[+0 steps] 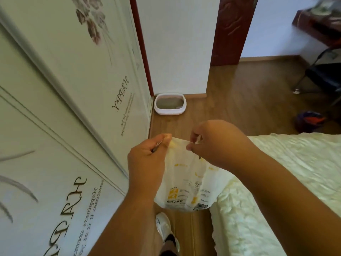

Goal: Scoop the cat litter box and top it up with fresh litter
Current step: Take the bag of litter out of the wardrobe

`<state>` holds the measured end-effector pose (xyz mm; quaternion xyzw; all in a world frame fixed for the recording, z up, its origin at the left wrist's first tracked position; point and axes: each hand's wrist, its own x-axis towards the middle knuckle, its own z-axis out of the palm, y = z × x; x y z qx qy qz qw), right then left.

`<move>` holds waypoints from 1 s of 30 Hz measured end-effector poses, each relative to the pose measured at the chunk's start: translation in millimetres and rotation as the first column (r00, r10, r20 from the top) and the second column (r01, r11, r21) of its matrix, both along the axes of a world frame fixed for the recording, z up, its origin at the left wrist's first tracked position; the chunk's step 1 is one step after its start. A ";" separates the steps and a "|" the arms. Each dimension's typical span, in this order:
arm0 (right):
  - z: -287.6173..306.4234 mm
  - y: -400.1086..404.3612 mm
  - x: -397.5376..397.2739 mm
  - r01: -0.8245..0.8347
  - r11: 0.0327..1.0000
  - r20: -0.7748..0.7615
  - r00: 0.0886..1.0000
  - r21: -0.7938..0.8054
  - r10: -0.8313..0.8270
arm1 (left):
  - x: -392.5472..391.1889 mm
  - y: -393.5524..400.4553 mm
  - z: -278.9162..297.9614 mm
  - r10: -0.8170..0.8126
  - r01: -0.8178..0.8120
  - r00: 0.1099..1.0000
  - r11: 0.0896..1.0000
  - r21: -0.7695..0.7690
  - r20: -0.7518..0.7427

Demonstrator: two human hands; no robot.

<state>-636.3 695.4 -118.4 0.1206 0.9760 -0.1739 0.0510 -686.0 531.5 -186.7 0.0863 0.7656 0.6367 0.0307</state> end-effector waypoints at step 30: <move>-66.5 196.5 -503.1 0.045 0.991 0.095 0.995 -0.126 -0.033 | -508.8 194.1 -51.9 -0.046 0.058 0.997 0.980 -0.189 0.068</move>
